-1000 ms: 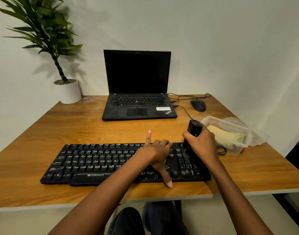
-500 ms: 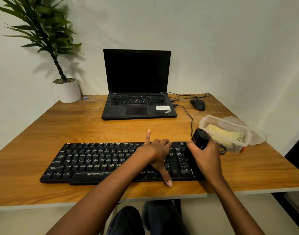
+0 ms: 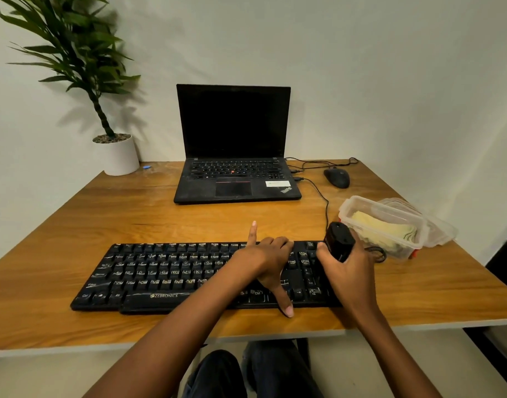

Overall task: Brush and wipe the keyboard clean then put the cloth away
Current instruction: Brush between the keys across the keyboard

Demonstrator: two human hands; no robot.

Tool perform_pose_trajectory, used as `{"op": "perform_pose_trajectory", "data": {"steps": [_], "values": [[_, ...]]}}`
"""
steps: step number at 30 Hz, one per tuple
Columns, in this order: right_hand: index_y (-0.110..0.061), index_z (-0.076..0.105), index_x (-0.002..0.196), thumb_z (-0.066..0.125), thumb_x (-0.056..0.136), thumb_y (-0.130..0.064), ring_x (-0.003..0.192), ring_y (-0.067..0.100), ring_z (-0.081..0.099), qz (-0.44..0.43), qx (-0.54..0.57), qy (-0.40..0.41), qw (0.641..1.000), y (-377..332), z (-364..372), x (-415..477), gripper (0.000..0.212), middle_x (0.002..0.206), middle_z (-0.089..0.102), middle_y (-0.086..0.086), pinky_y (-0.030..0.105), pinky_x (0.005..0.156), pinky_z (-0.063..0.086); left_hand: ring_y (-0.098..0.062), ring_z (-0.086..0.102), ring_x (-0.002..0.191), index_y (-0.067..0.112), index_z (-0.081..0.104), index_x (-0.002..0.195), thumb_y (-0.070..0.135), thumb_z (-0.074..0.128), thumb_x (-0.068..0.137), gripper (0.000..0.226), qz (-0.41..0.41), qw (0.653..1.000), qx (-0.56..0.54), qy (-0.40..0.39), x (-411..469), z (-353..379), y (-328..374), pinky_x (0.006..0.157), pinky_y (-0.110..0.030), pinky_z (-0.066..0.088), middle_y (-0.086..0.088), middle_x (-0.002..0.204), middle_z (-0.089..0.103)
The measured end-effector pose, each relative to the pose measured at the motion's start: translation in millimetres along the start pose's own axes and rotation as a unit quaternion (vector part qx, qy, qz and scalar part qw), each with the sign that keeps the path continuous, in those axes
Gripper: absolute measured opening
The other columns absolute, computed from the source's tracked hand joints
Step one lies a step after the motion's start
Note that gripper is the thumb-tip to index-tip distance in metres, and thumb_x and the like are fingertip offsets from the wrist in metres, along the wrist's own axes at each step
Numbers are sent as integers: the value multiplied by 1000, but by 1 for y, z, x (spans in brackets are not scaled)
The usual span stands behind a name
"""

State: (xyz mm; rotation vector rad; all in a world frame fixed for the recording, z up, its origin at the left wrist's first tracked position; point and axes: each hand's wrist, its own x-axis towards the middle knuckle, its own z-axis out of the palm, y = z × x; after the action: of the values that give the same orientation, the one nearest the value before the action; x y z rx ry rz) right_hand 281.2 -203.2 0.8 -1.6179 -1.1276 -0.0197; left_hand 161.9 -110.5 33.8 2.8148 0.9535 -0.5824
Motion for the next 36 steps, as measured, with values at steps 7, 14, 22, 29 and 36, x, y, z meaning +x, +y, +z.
{"op": "perform_pose_trajectory", "data": {"steps": [7, 14, 22, 29, 36], "values": [[-13, 54, 89, 67, 81, -10, 68, 2, 54, 3, 18, 10, 1000, 5, -2, 0, 15, 72, 55, -10, 11, 61, 40, -24, -4, 146, 10, -9, 150, 61, 74, 64, 130, 2, 1000, 3, -11, -1, -3, 2, 103, -61, -25, -4, 159, -4], [-16, 56, 92, 65, 82, -19, 74, 7, 58, 79, 81, 20, 993, 7, -9, 5, 14, 78, 60, -7, 29, 68, 48, -24, -5, 146, 10, -10, 149, 62, 74, 63, 131, -2, 1000, 2, -10, 1, -2, 1, 103, -61, -26, -5, 159, -5], [-29, 55, 78, 67, 81, -14, 74, 8, 61, 95, 92, 61, 989, 10, -19, -11, 19, 75, 61, -8, 36, 71, 52, -24, -6, 146, 11, -11, 149, 64, 72, 63, 131, -4, 1000, 8, -10, 1, -1, 2, 103, -61, -26, -5, 159, -7], [-26, 53, 70, 68, 73, -24, 67, 14, 57, 109, 119, 50, 986, 4, -22, -26, 16, 68, 58, 0, 33, 61, 47, -23, -6, 146, 12, -11, 149, 64, 72, 63, 131, 0, 1000, 3, -7, 2, 1, -1, 104, -61, -24, -4, 159, -7], [-25, 56, 77, 65, 74, -27, 71, 12, 60, 84, 96, 42, 991, 5, -13, -31, 9, 72, 61, -4, 34, 65, 49, -23, -6, 146, 11, -11, 149, 64, 72, 62, 132, 0, 1000, 5, -7, 2, 2, -1, 105, -62, -22, -3, 159, -7]]}}
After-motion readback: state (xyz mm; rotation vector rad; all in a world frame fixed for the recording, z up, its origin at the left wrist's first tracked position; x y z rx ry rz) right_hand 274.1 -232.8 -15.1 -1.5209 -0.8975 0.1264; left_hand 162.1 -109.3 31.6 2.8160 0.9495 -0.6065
